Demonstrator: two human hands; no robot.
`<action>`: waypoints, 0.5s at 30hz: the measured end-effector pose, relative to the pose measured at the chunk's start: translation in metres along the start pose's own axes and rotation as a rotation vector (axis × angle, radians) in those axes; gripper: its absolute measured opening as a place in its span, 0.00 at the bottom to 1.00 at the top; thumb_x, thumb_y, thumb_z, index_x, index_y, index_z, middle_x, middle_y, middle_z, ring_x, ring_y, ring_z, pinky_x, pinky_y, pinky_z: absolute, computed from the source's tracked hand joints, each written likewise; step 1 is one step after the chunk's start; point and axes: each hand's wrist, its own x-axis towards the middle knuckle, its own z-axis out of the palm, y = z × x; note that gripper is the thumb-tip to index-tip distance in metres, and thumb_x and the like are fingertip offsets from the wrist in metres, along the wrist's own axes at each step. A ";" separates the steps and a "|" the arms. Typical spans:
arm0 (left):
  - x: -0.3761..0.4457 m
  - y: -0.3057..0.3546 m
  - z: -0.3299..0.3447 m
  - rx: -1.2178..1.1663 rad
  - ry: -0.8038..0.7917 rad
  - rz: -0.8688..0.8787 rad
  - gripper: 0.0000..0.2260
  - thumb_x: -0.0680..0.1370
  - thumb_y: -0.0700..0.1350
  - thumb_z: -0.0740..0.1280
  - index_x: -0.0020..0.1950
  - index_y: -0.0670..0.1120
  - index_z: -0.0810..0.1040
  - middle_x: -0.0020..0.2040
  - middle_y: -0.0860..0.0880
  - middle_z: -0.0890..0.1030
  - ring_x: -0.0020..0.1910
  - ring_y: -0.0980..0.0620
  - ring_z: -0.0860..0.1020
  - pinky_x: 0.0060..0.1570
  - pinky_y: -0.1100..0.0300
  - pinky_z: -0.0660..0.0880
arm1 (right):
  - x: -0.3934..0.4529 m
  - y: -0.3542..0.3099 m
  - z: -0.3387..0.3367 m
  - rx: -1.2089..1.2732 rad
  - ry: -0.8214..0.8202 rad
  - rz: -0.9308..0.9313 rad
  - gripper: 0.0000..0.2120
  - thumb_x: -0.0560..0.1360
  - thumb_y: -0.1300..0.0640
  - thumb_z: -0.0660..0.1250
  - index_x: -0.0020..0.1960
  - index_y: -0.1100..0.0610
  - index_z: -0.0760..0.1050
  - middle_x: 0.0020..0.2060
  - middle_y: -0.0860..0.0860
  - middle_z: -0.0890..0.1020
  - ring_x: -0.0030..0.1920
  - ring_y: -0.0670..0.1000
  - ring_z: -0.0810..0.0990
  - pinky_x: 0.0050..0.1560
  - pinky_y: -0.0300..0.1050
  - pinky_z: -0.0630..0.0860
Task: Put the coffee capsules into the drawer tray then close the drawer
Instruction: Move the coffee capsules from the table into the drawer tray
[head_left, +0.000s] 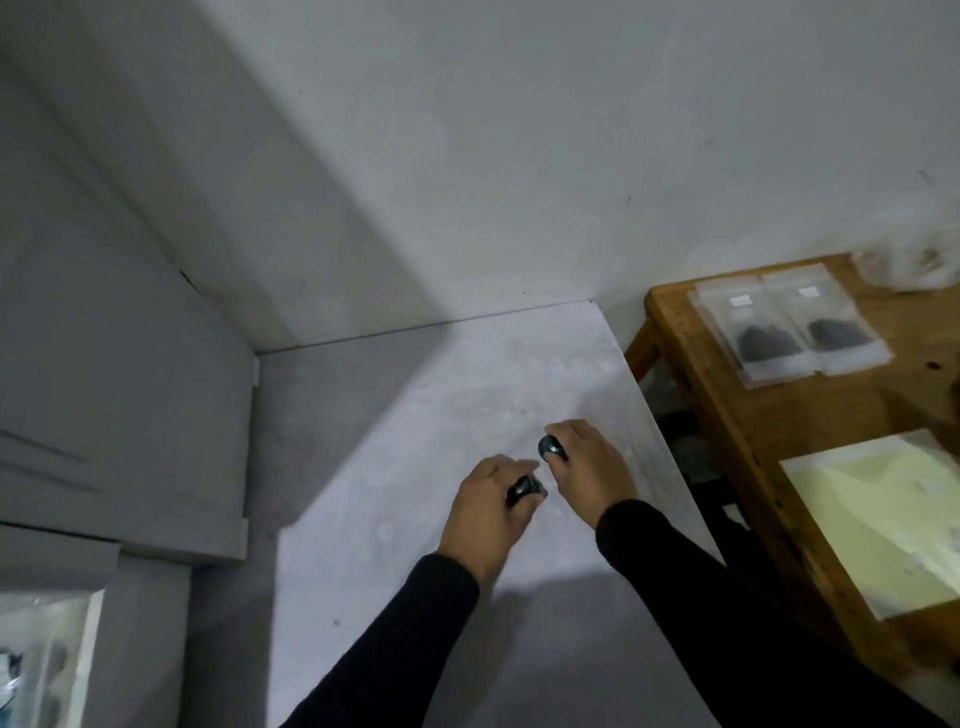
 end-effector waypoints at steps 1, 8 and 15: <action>0.000 -0.001 -0.002 -0.016 0.007 -0.007 0.14 0.76 0.50 0.65 0.62 0.54 0.76 0.54 0.55 0.78 0.52 0.62 0.73 0.50 0.82 0.62 | -0.001 -0.001 0.001 0.029 -0.002 0.003 0.16 0.77 0.58 0.61 0.65 0.58 0.70 0.61 0.54 0.75 0.60 0.53 0.74 0.61 0.44 0.71; -0.006 -0.007 -0.015 -0.240 0.102 -0.154 0.11 0.79 0.45 0.62 0.59 0.52 0.79 0.53 0.56 0.83 0.50 0.65 0.78 0.51 0.82 0.67 | -0.011 -0.008 0.004 0.175 0.028 -0.006 0.14 0.78 0.59 0.59 0.62 0.59 0.74 0.58 0.56 0.76 0.55 0.53 0.76 0.55 0.35 0.68; -0.004 -0.010 -0.019 -0.256 0.193 -0.166 0.13 0.78 0.38 0.61 0.55 0.49 0.82 0.52 0.55 0.82 0.51 0.62 0.77 0.51 0.83 0.64 | -0.008 -0.010 0.001 0.203 0.025 0.073 0.12 0.78 0.57 0.60 0.59 0.58 0.76 0.57 0.55 0.75 0.56 0.54 0.76 0.57 0.37 0.70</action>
